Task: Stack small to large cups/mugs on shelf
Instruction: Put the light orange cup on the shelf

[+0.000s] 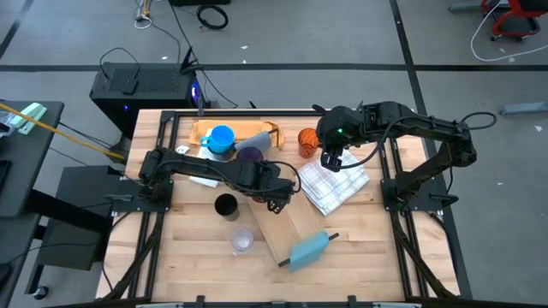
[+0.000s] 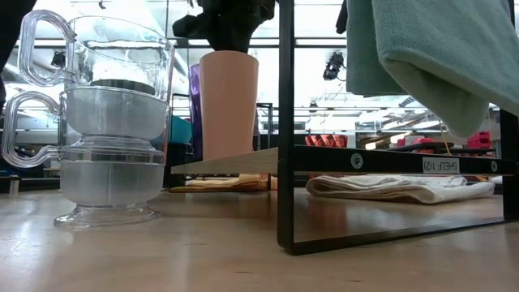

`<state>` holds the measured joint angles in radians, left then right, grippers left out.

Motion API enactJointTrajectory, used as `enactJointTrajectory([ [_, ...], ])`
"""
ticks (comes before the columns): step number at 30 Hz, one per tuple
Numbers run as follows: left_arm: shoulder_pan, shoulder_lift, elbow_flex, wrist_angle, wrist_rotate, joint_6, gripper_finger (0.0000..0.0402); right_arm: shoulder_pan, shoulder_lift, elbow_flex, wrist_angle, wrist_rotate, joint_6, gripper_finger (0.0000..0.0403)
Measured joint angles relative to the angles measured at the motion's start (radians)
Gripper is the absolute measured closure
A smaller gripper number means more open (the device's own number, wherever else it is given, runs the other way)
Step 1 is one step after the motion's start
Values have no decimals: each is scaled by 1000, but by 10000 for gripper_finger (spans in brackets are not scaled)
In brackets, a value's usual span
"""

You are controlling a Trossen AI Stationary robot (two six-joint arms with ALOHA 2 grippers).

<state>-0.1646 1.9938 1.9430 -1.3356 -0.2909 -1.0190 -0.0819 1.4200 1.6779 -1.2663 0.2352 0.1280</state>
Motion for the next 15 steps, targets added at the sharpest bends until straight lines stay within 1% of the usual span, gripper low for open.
enactJointTrajectory([
  [15, 11, 3, 1, -2, -1, 10, 385, 0, 0, 0, 0, 0, -7, 293],
])
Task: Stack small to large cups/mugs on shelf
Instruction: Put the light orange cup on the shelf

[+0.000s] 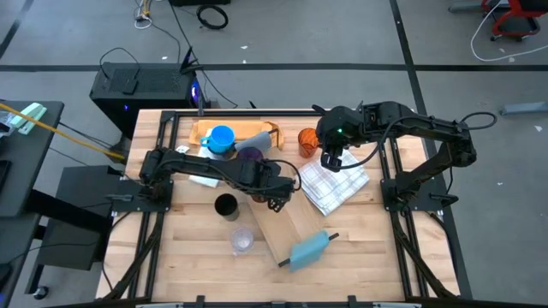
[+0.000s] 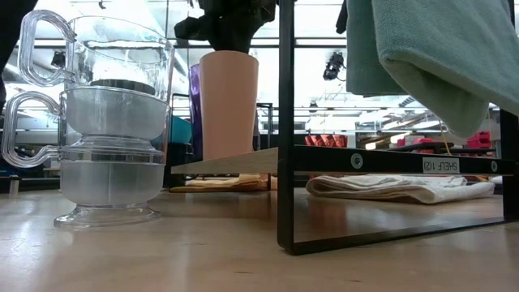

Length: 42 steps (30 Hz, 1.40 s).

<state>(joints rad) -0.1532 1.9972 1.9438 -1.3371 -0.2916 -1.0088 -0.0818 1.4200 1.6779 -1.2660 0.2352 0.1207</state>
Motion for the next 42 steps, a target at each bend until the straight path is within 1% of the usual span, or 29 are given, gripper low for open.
enactJointTrajectory([
  [20, 5, 0, 0, -37, -41, 2, 393, 0, 0, 0, 0, 0, -1, 293],
  [28, 5, 0, 0, -49, -52, 2, 384, 0, 0, 0, 0, 0, -1, 293],
  [35, 5, 0, 0, -67, -66, 2, 395, 0, 0, 0, 0, 0, -1, 293],
  [42, 5, 0, 0, -75, -82, 0, 382, 0, 0, 0, 0, 0, -1, 293],
])
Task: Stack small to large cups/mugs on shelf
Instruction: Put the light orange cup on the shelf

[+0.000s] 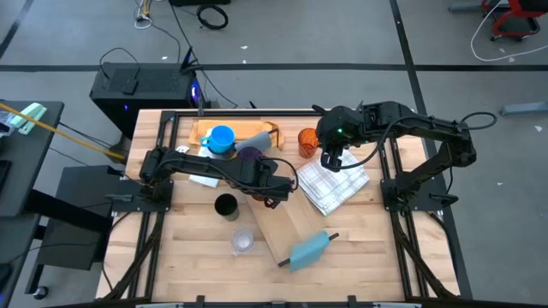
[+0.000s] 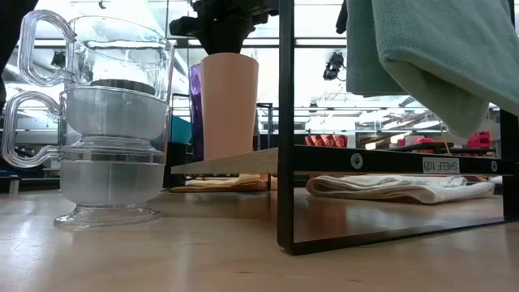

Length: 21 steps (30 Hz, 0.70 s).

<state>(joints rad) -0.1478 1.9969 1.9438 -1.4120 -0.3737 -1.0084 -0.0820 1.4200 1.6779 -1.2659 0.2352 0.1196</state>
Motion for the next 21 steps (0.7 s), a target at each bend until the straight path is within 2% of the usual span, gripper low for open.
enactJointTrajectory([
  [7, 0, 0, 0, 0, -5, 2, 396, 0, 0, 0, 0, 0, 0, 293],
  [15, 1, -1, 0, -7, -25, 1, 378, 0, 0, 0, 0, 0, 0, 293],
  [21, 1, -1, 0, -8, -27, 1, 396, 0, 0, 0, 0, 0, 0, 293],
])
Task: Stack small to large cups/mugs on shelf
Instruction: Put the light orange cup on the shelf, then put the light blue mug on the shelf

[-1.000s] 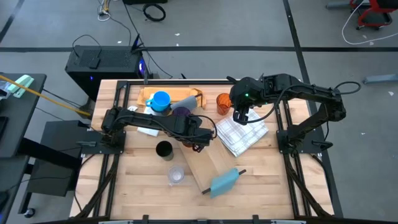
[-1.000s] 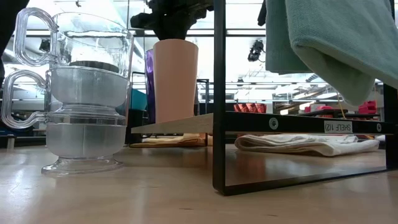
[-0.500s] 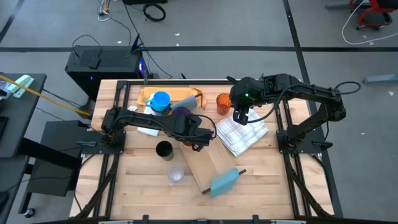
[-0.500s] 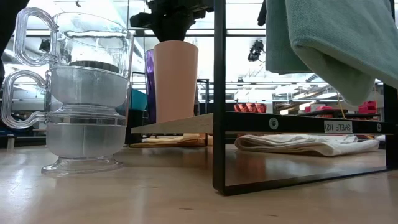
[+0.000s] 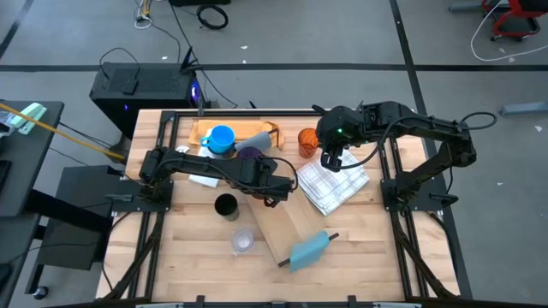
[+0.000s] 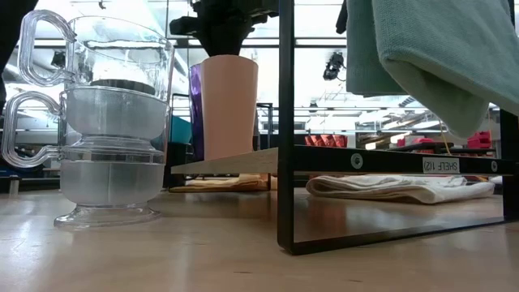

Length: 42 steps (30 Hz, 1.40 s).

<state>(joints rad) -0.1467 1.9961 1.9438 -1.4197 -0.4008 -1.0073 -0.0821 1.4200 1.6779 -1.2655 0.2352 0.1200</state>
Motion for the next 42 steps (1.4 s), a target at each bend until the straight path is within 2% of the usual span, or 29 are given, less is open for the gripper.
enactJointTrajectory([
  [3, 0, 0, 0, 2, 0, 0, 393, 0, 0, 0, 0, 0, 0, 293],
  [11, -23, 0, 0, 43, 1, 33, 338, 0, 0, 0, 0, 0, 0, 293],
  [16, -55, 0, 13, 28, 0, 27, 319, 0, 0, 0, 0, 0, 0, 293],
  [24, -84, -1, 182, -51, -140, 45, 324, 0, 0, 0, 8, 0, 0, 293],
  [28, -129, -2, 279, 37, -234, 106, 324, 0, 0, 0, 8, 0, 0, 293],
  [32, -190, -2, 309, 109, -250, 154, 318, 0, 0, 0, 8, 0, 0, 293],
  [35, -235, -2, 307, 66, -249, 93, 317, 0, 0, 0, 8, 0, 0, 293],
  [42, -337, -2, 307, -94, -266, -171, 323, 0, 0, 0, 8, 0, 11, 293],
])
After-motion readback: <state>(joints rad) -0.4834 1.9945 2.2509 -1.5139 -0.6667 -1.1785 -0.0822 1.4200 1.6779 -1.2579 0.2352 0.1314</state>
